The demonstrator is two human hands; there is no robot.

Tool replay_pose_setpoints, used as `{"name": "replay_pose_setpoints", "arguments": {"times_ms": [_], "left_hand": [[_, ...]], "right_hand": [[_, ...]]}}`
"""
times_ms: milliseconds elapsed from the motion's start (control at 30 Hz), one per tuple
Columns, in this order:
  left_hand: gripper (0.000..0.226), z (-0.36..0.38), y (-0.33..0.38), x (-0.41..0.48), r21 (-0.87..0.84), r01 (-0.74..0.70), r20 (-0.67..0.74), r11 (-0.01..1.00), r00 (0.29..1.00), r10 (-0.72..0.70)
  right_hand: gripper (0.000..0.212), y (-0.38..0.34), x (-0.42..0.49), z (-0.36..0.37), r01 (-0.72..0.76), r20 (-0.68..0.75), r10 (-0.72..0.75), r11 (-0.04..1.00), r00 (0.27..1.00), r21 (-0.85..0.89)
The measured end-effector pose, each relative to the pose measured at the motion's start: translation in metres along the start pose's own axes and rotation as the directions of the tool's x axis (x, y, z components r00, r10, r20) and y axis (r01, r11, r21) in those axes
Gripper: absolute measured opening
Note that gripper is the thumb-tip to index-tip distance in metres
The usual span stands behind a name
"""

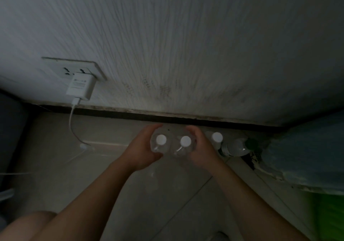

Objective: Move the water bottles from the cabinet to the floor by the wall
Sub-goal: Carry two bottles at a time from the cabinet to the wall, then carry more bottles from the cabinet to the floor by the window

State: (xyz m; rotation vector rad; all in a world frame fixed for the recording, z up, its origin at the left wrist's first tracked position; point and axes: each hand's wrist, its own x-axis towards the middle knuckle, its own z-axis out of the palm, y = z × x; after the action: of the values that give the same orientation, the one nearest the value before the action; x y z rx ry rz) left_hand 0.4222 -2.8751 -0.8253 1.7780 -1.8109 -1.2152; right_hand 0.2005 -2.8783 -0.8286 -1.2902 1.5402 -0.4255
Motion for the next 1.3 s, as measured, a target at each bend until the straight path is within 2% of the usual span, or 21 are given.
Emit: {"name": "replay_pose_setpoints", "arguments": {"times_ms": [233, 367, 533, 733, 933, 1167, 1300], "left_hand": [[0.082, -0.033, 0.046, -0.025, 0.015, -0.062, -0.094, 0.998, 0.994, 0.063], [0.071, -0.064, 0.096, -0.050, 0.063, -0.100, -0.113, 0.993, 0.988, 0.107], [0.066, -0.121, 0.172, -0.085, 0.110, -0.141, -0.133, 0.984, 0.979, 0.155], [0.063, -0.199, 0.266, -0.136, 0.212, -0.124, -0.133, 0.970, 0.979, 0.154], [0.046, -0.263, 0.351, -0.182, 0.300, -0.065, -0.162, 0.952, 0.980, 0.118], [0.052, -0.335, 0.446, -0.242, 0.406, -0.074, -0.199, 0.911, 0.966, 0.167], [0.048, -0.365, 0.494, -0.274, 0.422, -0.077, -0.203, 0.903, 0.963, 0.177]], "right_hand": [[0.092, -0.044, -0.038, -0.036, -0.013, 0.039, 0.013, 1.000, 0.999, -0.011], [0.101, -0.091, -0.075, -0.060, -0.027, -0.013, 0.026, 0.999, 1.000, -0.037], [0.072, -0.163, -0.129, -0.098, 0.024, -0.039, -0.026, 0.998, 0.999, -0.057], [0.065, -0.262, -0.194, -0.154, 0.116, -0.066, -0.136, 0.964, 0.989, -0.239], [0.061, -0.357, -0.261, -0.200, 0.193, -0.043, -0.244, 0.854, 0.969, -0.483], [0.047, -0.459, -0.344, -0.247, 0.195, -0.136, -0.329, 0.793, 0.934, -0.577], [0.049, -0.501, -0.387, -0.265, 0.152, -0.203, -0.330, 0.790, 0.922, -0.593]]}}
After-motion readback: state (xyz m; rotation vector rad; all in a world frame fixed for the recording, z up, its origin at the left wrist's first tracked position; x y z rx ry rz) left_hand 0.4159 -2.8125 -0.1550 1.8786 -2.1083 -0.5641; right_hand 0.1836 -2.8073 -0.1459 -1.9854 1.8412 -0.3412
